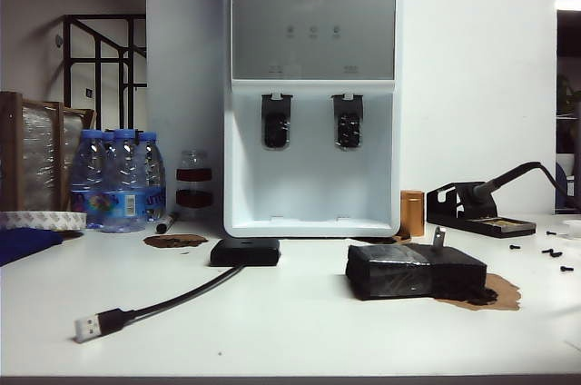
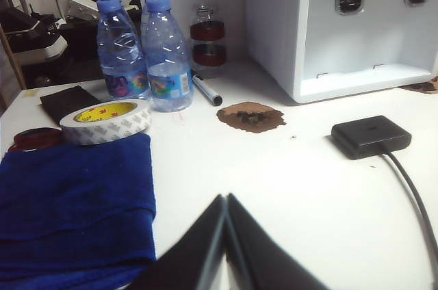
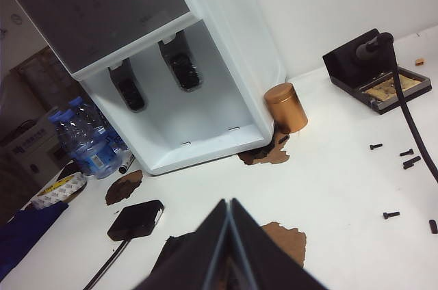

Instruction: Take the USB flash drive out of the black sponge and insert it into the slot on top of the black USB adpator box.

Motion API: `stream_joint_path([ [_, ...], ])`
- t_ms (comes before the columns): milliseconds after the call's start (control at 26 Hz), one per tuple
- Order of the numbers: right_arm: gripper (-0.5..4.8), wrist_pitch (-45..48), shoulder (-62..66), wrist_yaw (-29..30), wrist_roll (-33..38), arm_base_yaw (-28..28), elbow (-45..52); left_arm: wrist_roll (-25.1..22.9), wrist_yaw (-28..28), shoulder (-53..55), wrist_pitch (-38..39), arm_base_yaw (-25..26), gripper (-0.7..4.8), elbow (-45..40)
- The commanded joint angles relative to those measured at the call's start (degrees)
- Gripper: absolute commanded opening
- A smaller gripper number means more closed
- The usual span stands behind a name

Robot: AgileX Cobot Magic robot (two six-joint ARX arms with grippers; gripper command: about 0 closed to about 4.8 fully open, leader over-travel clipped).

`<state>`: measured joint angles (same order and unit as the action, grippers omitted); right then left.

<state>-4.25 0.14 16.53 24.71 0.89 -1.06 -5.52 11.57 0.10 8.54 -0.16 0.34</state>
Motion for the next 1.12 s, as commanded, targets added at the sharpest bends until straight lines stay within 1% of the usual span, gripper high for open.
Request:
stream_joint_path([
  [38, 0.07, 0.46, 0.0, -3.89, -9.35, 0.07, 0.04, -0.04, 0.0, -0.04, -0.07, -0.02, -0.04, -0.04],
  [77, 0.08, 0.39, 0.0, -6.36, -11.34, 0.07, 0.02, -0.04, 0.0, -0.04, -0.07, -0.02, -0.04, -0.04],
  [154, 0.08, 0.33, 0.0, -10.36, -11.52, 0.07, 0.02, -0.04, -0.02, -0.04, -0.11, -0.02, -0.04, -0.04],
  [192, 0.08, 0.33, 0.0, -11.26, -11.52, 0.07, 0.04, -0.04, -0.02, -0.04, -0.22, -0.02, -0.04, -0.04],
  [346, 0.08, 0.28, 0.0, -10.84, -11.47, 0.07, 0.02, -0.07, 0.44, -0.04, -1.46, -0.02, -0.04, -0.04],
  [577, 0.07, 0.37, 0.0, -10.73, -11.21, 0.07, 0.02, -0.02, 0.15, -0.04, -0.02, -0.02, -0.04, -0.04],
  [654, 0.07, 0.63, 0.0, -10.16, -9.31, 0.07, 0.02, 0.0, 0.22, -0.04, -0.13, -0.02, -0.04, -0.04],
  [731, 0.07, 2.38, 0.0, -8.52, -3.89, 0.07, 0.02, 0.0, 0.22, -0.04, -0.17, -0.02, -0.04, -0.04],
  [769, 0.08, 4.46, 0.0, -7.28, -2.32, 0.07, -0.04, 0.0, 0.24, -0.04, -0.22, -0.02, -0.04, -0.04],
  [885, 0.08, 17.46, 0.0, -0.17, -1.73, 0.07, -0.74, 0.04, 0.96, -0.04, -0.2, -0.02, -0.04, -0.04],
  [923, 0.08, 21.14, 0.04, 0.39, -1.75, 0.07, -1.92, 0.02, 1.27, -0.04, -0.2, -0.02, -0.04, -0.04],
  [962, 0.1, 22.01, 0.09, 0.17, -1.73, 0.07, -4.07, -0.07, 1.51, -0.02, -0.17, -0.02, -0.04, -0.04],
  [1000, 0.28, 20.13, 0.48, 0.11, -1.92, 0.07, -7.69, -0.07, 1.49, 0.0, -0.17, -0.02, -0.04, -0.04],
  [1038, 0.57, 14.29, 3.17, 0.02, -5.88, 0.07, -14.51, -0.07, 1.51, 0.02, -0.07, -0.02, -0.04, -0.04],
  [1077, 0.61, 10.03, 8.2, 1.73, -12.13, 0.07, -21.2, -0.04, 1.57, 0.02, 0.02, -0.02, -0.04, -0.04],
  [1115, 0.62, 7.63, 14.93, 5.73, -15.15, 0.07, -28.04, -0.09, 1.51, 0.04, 0.0, -0.02, -0.04, -0.04],
])
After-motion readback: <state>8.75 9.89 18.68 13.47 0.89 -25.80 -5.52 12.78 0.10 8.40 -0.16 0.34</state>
